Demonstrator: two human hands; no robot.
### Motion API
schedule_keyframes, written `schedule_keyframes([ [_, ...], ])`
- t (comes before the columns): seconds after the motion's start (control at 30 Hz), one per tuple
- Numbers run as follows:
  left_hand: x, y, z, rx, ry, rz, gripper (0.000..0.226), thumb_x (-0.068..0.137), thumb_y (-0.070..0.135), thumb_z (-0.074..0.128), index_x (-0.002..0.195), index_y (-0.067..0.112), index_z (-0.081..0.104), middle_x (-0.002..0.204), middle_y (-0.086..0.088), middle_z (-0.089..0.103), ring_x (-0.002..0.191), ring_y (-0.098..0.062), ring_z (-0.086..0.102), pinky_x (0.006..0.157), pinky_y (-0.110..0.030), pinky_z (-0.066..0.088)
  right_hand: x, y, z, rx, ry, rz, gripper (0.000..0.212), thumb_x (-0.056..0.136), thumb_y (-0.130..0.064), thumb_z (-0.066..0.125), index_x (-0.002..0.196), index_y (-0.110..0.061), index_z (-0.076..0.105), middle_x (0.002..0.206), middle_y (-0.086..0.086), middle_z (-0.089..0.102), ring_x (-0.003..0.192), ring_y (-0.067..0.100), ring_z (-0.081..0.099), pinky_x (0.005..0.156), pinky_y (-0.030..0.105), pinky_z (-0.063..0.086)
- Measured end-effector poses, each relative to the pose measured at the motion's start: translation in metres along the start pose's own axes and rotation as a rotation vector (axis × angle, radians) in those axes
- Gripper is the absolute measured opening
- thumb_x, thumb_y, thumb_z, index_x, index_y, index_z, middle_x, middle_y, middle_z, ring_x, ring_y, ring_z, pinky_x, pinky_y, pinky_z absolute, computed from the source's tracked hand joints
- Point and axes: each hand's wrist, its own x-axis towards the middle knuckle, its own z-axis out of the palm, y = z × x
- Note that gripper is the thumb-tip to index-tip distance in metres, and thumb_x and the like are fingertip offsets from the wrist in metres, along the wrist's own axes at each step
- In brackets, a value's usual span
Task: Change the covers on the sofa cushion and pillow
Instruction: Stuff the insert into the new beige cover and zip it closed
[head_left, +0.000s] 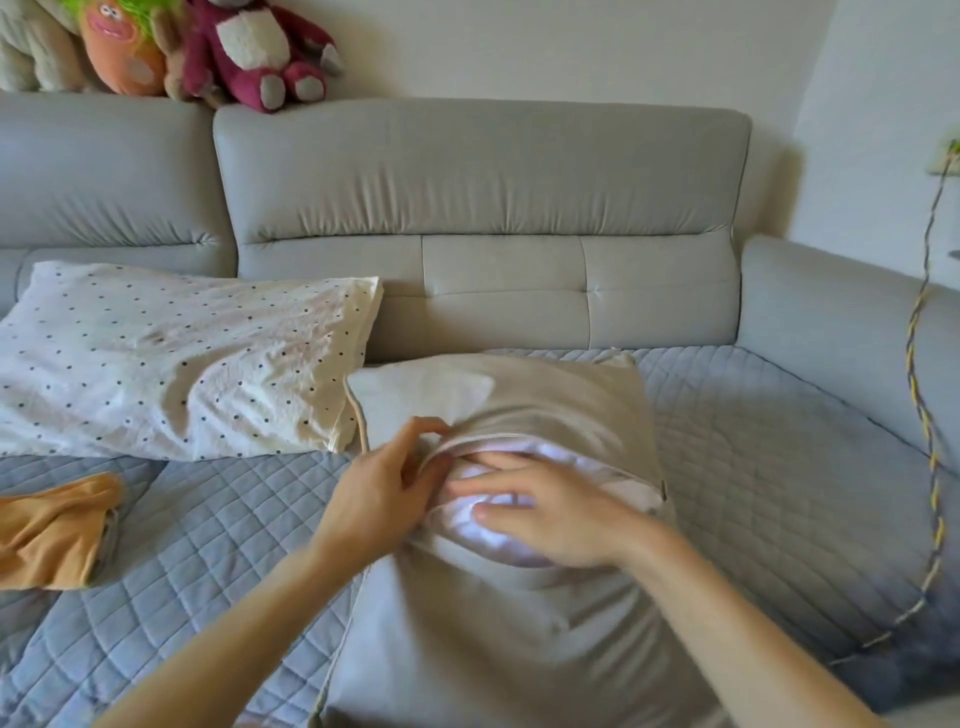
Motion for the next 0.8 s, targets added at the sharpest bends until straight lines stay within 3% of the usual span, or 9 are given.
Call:
schedule_keyframes([
  [0.13, -0.04, 0.004, 0.001, 0.197, -0.001, 0.263, 0.049, 0.077, 0.033, 0.05, 0.125, 0.044, 0.052, 0.098, 0.031, 0.052, 0.075, -0.004, 0.052, 0.053, -0.019, 0.042, -0.056, -0.017, -0.053, 0.398, 0.132, 0.096, 0.019, 0.094, -0.018, 0.063, 0.11, -0.02, 0.074, 0.105, -0.003, 0.075, 0.097, 0.014, 0.072, 0.082, 0.021, 0.054],
  [0.2, -0.05, -0.004, 0.0, 0.178, -0.034, 0.275, 0.054, 0.075, 0.032, 0.048, 0.127, 0.045, 0.052, 0.105, 0.036, 0.049, 0.078, 0.003, 0.053, 0.055, -0.01, 0.04, -0.063, -0.005, -0.068, 0.388, 0.442, 0.172, 0.012, 0.092, -0.027, 0.065, 0.098, -0.023, 0.075, 0.097, -0.001, 0.076, 0.077, 0.017, 0.074, 0.062, 0.018, 0.051],
  [0.3, -0.057, -0.008, -0.012, 0.011, -0.125, 0.174, 0.063, 0.071, 0.025, 0.05, 0.127, 0.054, 0.049, 0.087, 0.029, 0.054, 0.074, 0.008, 0.05, 0.065, -0.007, 0.039, -0.049, 0.032, -0.073, 0.265, 0.745, 0.417, 0.056, 0.078, -0.065, 0.069, 0.121, -0.03, 0.063, 0.13, -0.007, 0.064, 0.11, 0.005, 0.063, 0.09, 0.019, 0.046],
  [0.37, -0.056, -0.007, -0.021, -0.126, -0.24, 0.09, 0.067, 0.068, 0.017, 0.054, 0.123, 0.055, 0.054, 0.078, 0.01, 0.055, 0.072, -0.004, 0.053, 0.07, -0.014, 0.041, -0.037, 0.047, -0.07, 0.527, 0.66, 0.59, 0.09, 0.068, -0.073, 0.071, 0.139, -0.02, 0.052, 0.139, -0.006, 0.056, 0.123, 0.014, 0.057, 0.098, 0.029, 0.044],
  [0.43, -0.046, 0.0, -0.034, -0.398, -0.332, -0.057, 0.054, 0.067, 0.016, 0.055, 0.113, 0.044, 0.067, 0.075, 0.005, 0.06, 0.072, -0.01, 0.055, 0.072, -0.023, 0.043, -0.027, 0.055, -0.066, 0.761, 0.568, 0.584, 0.081, 0.061, -0.068, 0.078, 0.124, -0.019, 0.063, 0.118, -0.003, 0.07, 0.104, 0.016, 0.069, 0.088, 0.033, 0.052],
  [0.5, -0.025, 0.004, -0.043, -0.546, -0.168, -0.194, 0.029, 0.074, 0.038, 0.059, 0.1, 0.035, 0.071, 0.09, 0.004, 0.069, 0.084, -0.017, 0.061, 0.075, -0.024, 0.045, -0.021, 0.058, -0.063, 0.749, 0.604, 0.558, 0.076, 0.056, -0.062, 0.084, 0.116, -0.02, 0.066, 0.105, -0.002, 0.075, 0.095, 0.018, 0.072, 0.087, 0.035, 0.055],
  [0.63, 0.019, 0.001, -0.037, -0.371, 0.1, -0.568, 0.093, 0.061, 0.084, 0.065, 0.137, 0.038, 0.038, 0.145, -0.012, 0.033, 0.129, -0.033, 0.043, 0.109, -0.048, 0.039, -0.018, 0.055, -0.068, 0.887, 0.552, 0.48, 0.063, 0.064, -0.058, 0.08, 0.113, -0.019, 0.071, 0.107, 0.003, 0.075, 0.097, 0.019, 0.072, 0.089, 0.035, 0.053],
  [0.7, 0.031, 0.003, -0.025, -0.495, 0.093, -0.679, 0.119, 0.055, 0.08, 0.074, 0.15, 0.033, 0.02, 0.152, -0.008, 0.028, 0.135, -0.03, 0.038, 0.115, -0.047, 0.031, -0.019, 0.055, -0.074, 0.985, 0.518, 0.454, 0.056, 0.073, -0.063, 0.071, 0.111, -0.021, 0.073, 0.106, 0.002, 0.076, 0.098, 0.017, 0.072, 0.089, 0.035, 0.052],
  [0.8, 0.031, -0.001, -0.008, -0.65, 0.139, -0.613, 0.106, 0.07, 0.046, 0.086, 0.151, 0.025, 0.021, 0.139, -0.001, 0.044, 0.118, -0.019, 0.047, 0.11, -0.037, 0.037, -0.009, 0.06, -0.075, 0.804, 0.655, 0.532, 0.043, 0.073, -0.051, 0.079, 0.1, -0.019, 0.072, 0.097, 0.003, 0.076, 0.091, 0.02, 0.072, 0.077, 0.031, 0.053],
])
